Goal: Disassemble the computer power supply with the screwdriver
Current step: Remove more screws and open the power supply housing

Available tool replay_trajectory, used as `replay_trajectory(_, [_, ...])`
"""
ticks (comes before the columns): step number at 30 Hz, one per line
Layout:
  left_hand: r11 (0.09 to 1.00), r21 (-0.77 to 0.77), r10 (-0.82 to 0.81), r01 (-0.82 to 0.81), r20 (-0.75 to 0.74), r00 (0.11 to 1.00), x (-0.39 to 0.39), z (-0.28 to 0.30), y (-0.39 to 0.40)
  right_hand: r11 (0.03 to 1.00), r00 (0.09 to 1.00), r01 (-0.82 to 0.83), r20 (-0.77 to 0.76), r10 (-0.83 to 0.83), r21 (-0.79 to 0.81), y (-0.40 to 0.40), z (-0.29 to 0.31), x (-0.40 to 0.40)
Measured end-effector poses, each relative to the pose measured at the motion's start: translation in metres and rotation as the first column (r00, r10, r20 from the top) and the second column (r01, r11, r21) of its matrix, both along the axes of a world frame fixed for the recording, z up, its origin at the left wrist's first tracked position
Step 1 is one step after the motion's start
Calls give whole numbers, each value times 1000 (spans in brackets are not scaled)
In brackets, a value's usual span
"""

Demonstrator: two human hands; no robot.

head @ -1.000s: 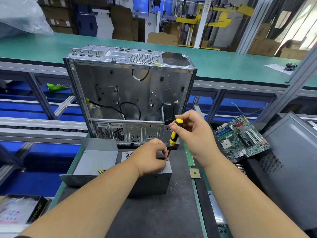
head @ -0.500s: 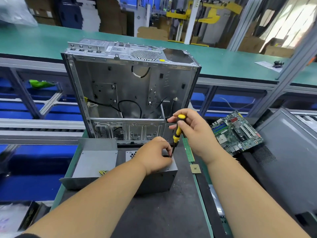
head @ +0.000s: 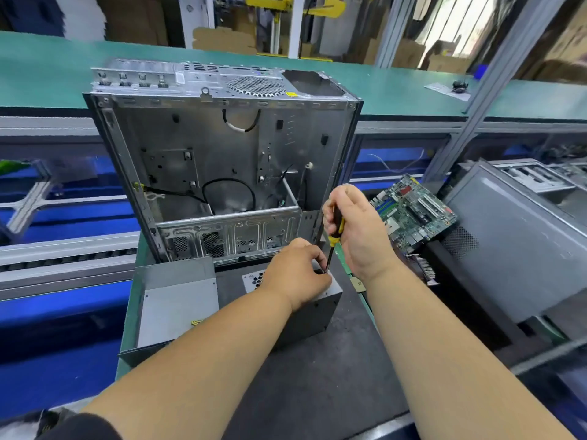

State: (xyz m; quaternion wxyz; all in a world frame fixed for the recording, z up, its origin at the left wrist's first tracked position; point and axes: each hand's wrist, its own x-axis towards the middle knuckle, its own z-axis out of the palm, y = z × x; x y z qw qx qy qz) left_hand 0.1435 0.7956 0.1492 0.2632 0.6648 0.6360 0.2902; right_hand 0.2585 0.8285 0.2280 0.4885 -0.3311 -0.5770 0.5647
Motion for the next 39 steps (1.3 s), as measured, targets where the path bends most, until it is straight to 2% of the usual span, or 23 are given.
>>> replay_trajectory(8, [1000, -21, 22, -22, -3, 1000, 3, 4, -1, 995, 993, -66, -105, 57, -80, 12, 0, 19])
replay_trajectory(16, [998, -48, 50, -49, 28, 998, 5, 11, -5, 952, 948, -288, -172, 269, -100, 24, 2, 31])
replay_trajectory(26, [993, -46, 112, -108, 79, 991, 10, 15, -7, 886, 886, -438, -237, 398, -151, 21, 1, 25])
replay_trajectory(28, [993, -20, 116, -115, 75, 990, 10, 14, -7, 880, 880, -449, -250, 405, -154, 23, 2, 26])
replay_trajectory(32, [991, 31, 129, -131, 77, 989, 11, 12, -6, 893, 896, -437, -145, 421, -107, 27, -1, 30])
replay_trajectory(35, [990, 25, 131, -136, 134, 982, 14, 11, -7, 874, 871, -477, -186, 455, -91, 29, -4, 32])
replay_trajectory(39, [986, 20, 162, -168, 173, 971, 13, 9, -7, 898, 893, -432, -181, 413, -81, 31, -2, 33])
